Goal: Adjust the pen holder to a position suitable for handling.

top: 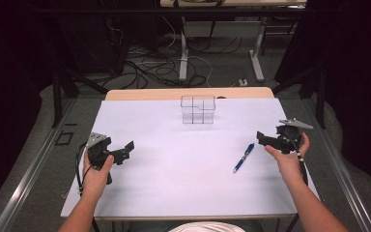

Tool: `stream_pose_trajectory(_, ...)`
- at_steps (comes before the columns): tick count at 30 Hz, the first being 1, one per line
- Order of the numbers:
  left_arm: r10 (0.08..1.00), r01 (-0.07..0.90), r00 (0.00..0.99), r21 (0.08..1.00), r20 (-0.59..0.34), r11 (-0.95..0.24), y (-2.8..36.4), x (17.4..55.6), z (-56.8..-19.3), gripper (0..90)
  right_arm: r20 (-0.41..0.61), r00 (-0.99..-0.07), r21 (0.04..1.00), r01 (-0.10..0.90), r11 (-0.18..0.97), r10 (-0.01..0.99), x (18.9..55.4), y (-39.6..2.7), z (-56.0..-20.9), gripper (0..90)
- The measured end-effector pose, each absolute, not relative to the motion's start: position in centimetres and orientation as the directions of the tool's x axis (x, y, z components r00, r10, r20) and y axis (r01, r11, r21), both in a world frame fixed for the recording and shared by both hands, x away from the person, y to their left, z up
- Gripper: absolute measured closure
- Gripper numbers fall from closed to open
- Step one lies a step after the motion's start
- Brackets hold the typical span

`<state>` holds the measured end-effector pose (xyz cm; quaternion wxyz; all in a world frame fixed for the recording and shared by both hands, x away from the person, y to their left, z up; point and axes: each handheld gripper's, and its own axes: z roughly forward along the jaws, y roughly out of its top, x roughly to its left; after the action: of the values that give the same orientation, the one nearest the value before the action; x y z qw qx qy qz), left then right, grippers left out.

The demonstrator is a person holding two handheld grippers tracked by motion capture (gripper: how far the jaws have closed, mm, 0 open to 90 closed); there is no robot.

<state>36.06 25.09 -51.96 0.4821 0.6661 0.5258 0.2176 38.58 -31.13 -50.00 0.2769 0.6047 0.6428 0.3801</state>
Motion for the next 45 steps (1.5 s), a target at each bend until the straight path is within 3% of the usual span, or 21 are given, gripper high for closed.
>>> stream_pose_trajectory(5,0.912,0.490,0.352,0.871,-0.211,0.012,25.1,36.0,-51.9,0.0,0.060,-0.168,0.817,0.574,0.048,0.984,38.8,-30.3,-49.5,6.3)
stream_pose_trajectory(9,0.912,0.484,0.356,0.875,-0.205,0.008,25.1,35.9,-51.9,0.0,-0.009,-0.213,0.823,0.554,0.128,0.977,39.2,-29.4,-48.8,15.6)
stream_pose_trajectory(18,0.911,0.489,0.372,0.872,-0.175,-0.032,25.1,35.8,-51.9,0.0,-0.061,-0.345,0.826,0.510,0.241,0.937,40.6,-27.2,-46.7,29.6)
stream_pose_trajectory(27,0.910,0.490,0.378,0.871,-0.170,-0.041,25.2,35.6,-51.9,0.0,-0.102,-0.485,0.829,0.441,0.344,0.868,41.9,-24.5,-44.9,34.8)
stream_pose_trajectory(45,0.906,0.495,0.381,0.868,-0.185,-0.030,25.4,35.5,-52.1,0.0,-0.264,-0.611,0.738,0.369,0.564,0.746,44.9,-18.7,-42.7,36.5)
